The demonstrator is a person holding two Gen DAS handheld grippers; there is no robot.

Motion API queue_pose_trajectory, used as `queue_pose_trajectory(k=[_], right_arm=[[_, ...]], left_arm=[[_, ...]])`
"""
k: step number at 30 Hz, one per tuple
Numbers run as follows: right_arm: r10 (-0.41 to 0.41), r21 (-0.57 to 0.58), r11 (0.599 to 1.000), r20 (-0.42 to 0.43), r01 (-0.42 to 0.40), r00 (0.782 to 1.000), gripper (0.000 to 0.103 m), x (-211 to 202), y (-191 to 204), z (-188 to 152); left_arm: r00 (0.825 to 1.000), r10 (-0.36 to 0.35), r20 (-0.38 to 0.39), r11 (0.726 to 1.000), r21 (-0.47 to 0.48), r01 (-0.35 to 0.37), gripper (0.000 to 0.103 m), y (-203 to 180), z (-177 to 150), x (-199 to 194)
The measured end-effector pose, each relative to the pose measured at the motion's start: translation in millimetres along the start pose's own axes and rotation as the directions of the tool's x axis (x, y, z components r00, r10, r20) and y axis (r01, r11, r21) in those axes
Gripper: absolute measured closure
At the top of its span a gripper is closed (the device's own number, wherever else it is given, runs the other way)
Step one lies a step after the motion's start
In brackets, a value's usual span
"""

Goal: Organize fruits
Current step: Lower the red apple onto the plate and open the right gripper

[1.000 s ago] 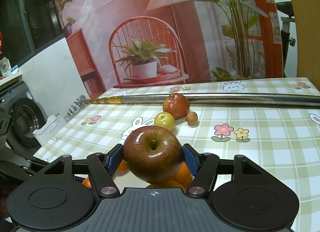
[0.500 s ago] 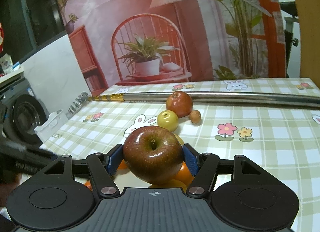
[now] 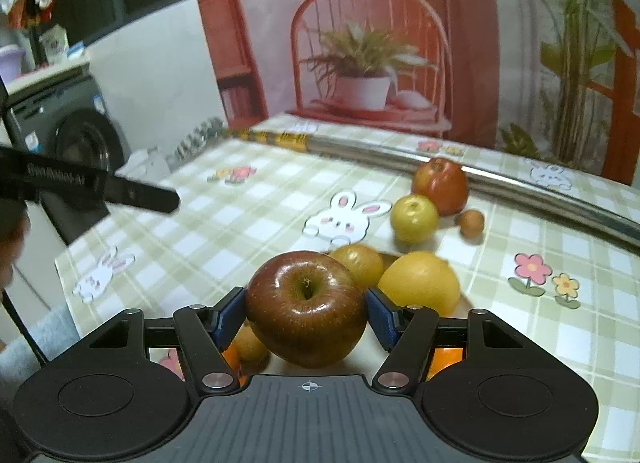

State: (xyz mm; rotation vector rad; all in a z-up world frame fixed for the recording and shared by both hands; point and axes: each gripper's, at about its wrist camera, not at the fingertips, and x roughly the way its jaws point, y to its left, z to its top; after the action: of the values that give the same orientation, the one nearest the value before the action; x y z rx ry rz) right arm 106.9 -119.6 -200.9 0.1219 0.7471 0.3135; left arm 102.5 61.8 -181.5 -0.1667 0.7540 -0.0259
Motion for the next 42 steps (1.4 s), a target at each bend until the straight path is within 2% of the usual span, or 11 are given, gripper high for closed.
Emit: queue_pose_trajectory(k=[6, 16, 27, 33, 42], right_arm=[[-0.009, 0.001, 1.0, -0.042, 0.009, 0.999, 0.042, 8, 1, -2], [-0.044, -0.083, 0.996, -0.065, 0.038, 0.997, 0.042, 18, 13, -2], [-0.027, -0.036, 0.999, -0.072, 0.024, 0.997, 0.041, 18, 8, -1], [-0.003, 0.003, 1.0, -0.031, 0.003, 1.0, 0.042, 10, 3, 1], [-0.04, 0.054, 0.998, 0.056, 0.037, 0.998, 0.042, -12, -12, 11]], left_arm=[[1.0, -0.003, -0.003, 1.0, -0.012, 0.003, 0.062, 7, -3, 0], [1.0, -0.002, -0.013, 1.0, -0.009, 0.002, 0.062, 7, -5, 1], [1.0, -0.007, -0.02, 1.0, 0.011, 0.007, 0.061, 4, -6, 3], [1.0, -0.007, -0.022, 1.0, 0.011, 0.008, 0.061, 4, -6, 3], [1.0, -0.009, -0.024, 1.0, 0.015, 0.009, 0.061, 2, -6, 4]])
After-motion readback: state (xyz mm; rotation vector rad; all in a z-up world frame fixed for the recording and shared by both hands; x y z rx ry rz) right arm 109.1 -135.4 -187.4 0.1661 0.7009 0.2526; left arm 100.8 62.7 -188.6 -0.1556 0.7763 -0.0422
